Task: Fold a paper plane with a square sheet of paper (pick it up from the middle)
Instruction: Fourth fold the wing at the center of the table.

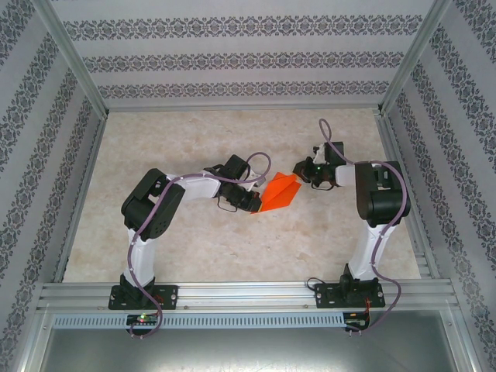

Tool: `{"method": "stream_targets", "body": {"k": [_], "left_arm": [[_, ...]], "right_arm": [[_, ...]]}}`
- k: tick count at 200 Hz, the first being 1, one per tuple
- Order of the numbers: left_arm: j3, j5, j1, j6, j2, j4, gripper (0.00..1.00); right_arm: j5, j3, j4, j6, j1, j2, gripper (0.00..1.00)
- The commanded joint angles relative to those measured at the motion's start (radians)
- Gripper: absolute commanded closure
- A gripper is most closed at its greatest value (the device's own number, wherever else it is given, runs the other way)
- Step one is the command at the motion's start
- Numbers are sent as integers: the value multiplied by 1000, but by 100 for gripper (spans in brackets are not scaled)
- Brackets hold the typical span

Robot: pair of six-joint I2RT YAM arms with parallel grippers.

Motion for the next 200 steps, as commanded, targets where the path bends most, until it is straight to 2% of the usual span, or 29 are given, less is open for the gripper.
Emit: {"method": "stream_targets", "body": {"k": [1,25,64,90,165,200], "left_arm": [[-55,-79,5,21,85,-162,100],[-54,-74,5,18,80,-159,100],[-40,-53,5,12,72,-157,100],[-18,-33,5,3,47,-159,99],[31,39,5,-47,-59,-141,87],[58,29,5,-44,-89,-158,79]], "right_arm": [[26,-5,-4,-35,-9,-98,93],[48,-33,-68,-66,8,-198,93],[47,-128,-77,-28,95,-287,92],[38,-176,-80,12,131,-317,85],[-7,-201,-71,30,142,-250,64],[-8,-193,-66,22,144,-218,63]]}}
